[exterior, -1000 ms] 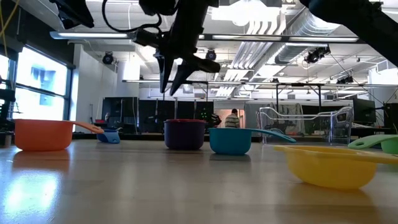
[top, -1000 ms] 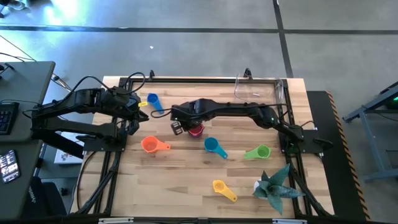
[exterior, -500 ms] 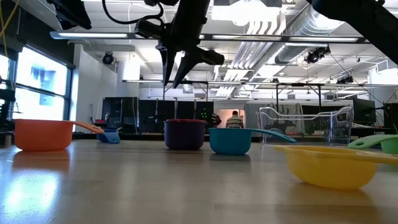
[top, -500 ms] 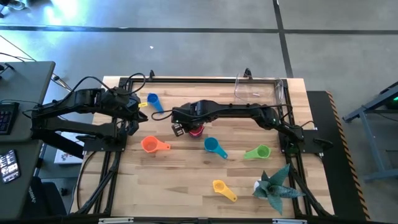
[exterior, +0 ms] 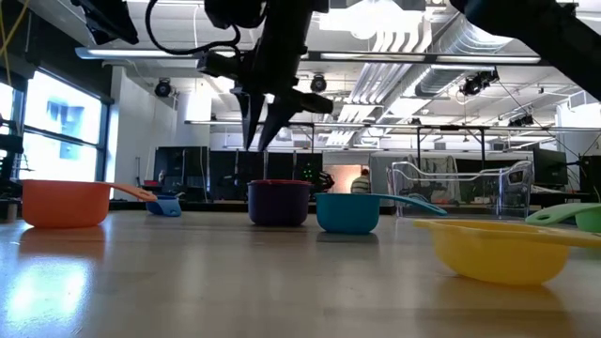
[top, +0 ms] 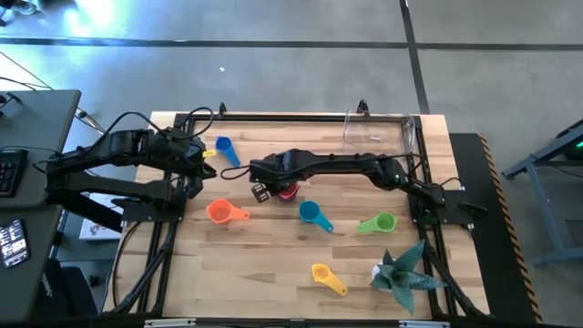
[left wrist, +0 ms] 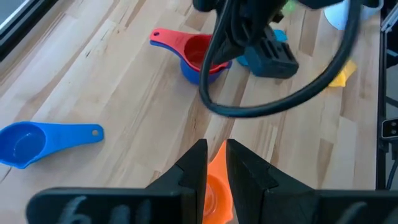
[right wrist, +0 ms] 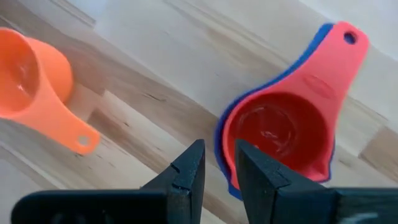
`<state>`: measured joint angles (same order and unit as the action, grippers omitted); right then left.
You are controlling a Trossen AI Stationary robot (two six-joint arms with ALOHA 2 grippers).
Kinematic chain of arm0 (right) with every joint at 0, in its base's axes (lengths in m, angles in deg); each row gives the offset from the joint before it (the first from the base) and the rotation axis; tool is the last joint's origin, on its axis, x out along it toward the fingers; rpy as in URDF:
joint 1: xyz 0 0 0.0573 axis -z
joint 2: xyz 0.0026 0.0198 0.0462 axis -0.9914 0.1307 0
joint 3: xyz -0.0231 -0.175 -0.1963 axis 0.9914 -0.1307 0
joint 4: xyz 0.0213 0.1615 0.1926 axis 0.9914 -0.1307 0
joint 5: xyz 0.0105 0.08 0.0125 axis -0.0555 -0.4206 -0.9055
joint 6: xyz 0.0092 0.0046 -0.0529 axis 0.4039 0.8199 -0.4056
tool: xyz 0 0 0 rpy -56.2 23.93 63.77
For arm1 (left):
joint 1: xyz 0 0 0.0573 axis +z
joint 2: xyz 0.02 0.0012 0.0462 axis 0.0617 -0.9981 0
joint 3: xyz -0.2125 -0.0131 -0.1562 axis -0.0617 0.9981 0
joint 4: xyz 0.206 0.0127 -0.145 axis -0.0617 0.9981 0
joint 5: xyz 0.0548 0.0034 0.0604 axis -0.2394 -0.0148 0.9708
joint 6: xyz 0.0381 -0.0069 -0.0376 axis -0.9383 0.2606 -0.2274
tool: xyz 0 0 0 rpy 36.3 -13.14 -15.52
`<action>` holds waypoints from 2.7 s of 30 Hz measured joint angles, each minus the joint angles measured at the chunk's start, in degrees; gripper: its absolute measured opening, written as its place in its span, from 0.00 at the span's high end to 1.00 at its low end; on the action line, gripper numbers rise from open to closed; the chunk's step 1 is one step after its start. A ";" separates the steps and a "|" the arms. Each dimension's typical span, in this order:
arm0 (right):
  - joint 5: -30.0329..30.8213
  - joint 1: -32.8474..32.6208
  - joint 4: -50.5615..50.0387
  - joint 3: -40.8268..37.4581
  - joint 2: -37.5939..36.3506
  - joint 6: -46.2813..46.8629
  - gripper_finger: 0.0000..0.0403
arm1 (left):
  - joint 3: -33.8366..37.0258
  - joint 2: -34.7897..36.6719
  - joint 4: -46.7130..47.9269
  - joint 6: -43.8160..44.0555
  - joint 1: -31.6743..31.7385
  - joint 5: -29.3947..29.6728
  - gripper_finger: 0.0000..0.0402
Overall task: Nest measuring cups in basket
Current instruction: Remove the red measuring cup from the dark blue measuring cup
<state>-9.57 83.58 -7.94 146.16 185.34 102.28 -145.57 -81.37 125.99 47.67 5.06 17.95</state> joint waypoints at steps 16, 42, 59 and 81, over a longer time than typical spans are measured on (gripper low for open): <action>-0.59 -0.01 -0.67 -0.08 2.34 -1.48 0.81 | 0.00 0.02 -0.03 0.00 0.00 0.00 0.88; -2.05 -0.12 -0.90 -0.08 5.41 -1.28 0.81 | 0.00 0.02 -0.05 0.00 0.00 0.00 0.88; -4.12 -0.07 -1.01 -0.06 5.37 -0.11 0.81 | 0.02 0.01 -0.03 -0.02 0.00 0.00 0.88; -5.10 0.03 -1.01 0.05 4.71 1.59 0.81 | 0.02 0.00 -0.01 -0.04 0.00 0.02 0.88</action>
<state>-14.66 83.61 -8.96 146.21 190.06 103.87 -145.55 -81.36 125.98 47.62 5.06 17.97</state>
